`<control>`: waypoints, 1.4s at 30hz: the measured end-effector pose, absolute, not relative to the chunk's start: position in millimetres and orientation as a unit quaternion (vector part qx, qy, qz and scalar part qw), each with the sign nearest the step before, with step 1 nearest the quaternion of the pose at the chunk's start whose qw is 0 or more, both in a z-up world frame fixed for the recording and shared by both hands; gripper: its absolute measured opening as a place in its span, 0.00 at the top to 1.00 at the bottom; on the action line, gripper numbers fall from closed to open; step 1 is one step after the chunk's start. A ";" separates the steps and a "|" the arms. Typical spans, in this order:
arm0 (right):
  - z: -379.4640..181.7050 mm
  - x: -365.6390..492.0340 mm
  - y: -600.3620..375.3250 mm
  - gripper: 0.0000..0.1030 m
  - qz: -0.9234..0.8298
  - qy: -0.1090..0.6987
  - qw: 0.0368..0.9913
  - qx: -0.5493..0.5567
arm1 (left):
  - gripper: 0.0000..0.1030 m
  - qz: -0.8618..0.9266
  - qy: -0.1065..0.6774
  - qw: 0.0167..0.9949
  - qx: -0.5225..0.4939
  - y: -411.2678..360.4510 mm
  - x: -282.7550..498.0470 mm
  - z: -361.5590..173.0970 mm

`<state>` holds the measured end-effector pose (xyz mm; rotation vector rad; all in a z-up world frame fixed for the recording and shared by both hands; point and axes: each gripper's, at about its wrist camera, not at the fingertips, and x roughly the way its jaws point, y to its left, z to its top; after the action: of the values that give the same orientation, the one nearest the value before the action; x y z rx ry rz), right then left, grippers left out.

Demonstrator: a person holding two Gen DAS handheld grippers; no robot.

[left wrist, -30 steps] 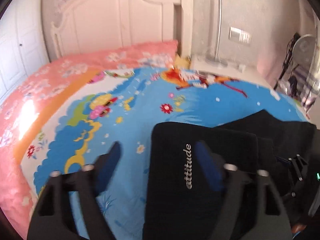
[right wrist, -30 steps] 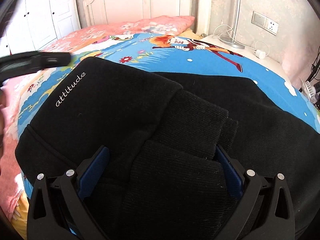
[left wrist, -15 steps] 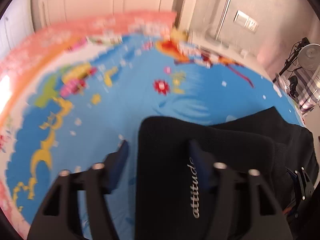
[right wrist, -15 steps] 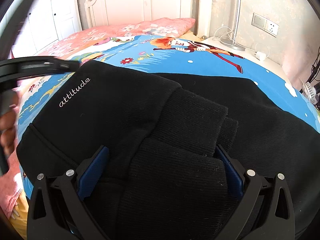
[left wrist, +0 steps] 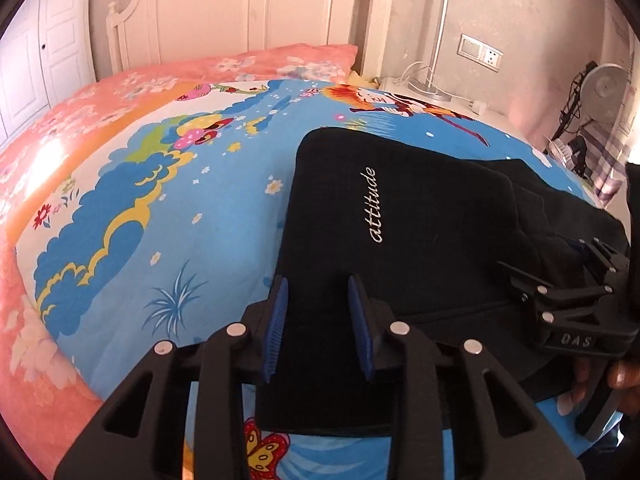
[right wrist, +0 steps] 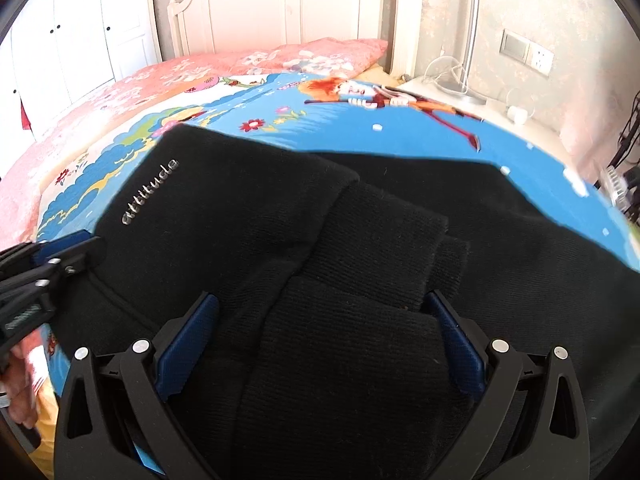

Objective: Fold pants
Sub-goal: 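Move the open left gripper to the folded end of the sweatpants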

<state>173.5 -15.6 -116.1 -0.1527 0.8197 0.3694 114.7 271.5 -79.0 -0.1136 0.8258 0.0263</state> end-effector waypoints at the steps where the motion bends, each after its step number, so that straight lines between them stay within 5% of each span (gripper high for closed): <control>1: -108.6 168.9 -13.9 0.05 0.178 0.378 0.905 -0.080 | 0.68 0.013 0.400 0.915 -0.058 272.6 115.4 -80.7; 6: -100.2 163.6 -3.9 0.05 0.158 0.359 0.914 -0.106 | 0.67 0.014 0.389 0.919 -0.059 274.1 112.0 -81.4; 10: -127.2 176.9 -11.0 0.06 0.159 0.417 0.891 -0.082 | 0.54 0.024 0.397 0.913 -0.093 284.3 113.8 -82.4; 16: -128.4 175.0 -10.3 0.05 0.158 0.416 0.890 -0.097 | 0.54 0.031 0.355 0.932 -0.064 287.4 132.7 -31.4; 26: -129.9 176.6 -9.5 0.05 0.160 0.418 0.889 -0.099 | 0.52 0.030 0.467 0.882 0.048 269.2 253.3 -63.0; 27: -130.2 176.9 -8.8 0.05 0.160 0.418 0.889 -0.099 | 0.46 0.034 0.465 0.883 0.053 269.4 253.0 -63.5; 36: -130.5 177.3 -8.5 0.05 0.162 0.417 0.889 -0.097 | 0.48 0.033 0.405 0.911 -0.065 297.1 160.3 -34.5; 42: -130.7 177.6 -9.6 0.04 0.164 0.417 0.889 -0.097 | 0.44 0.025 0.429 0.900 -0.080 304.4 110.0 -78.5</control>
<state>177.6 -9.6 -130.7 -0.2025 0.8668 0.3398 110.0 304.4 -78.5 -0.1657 0.8871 0.0526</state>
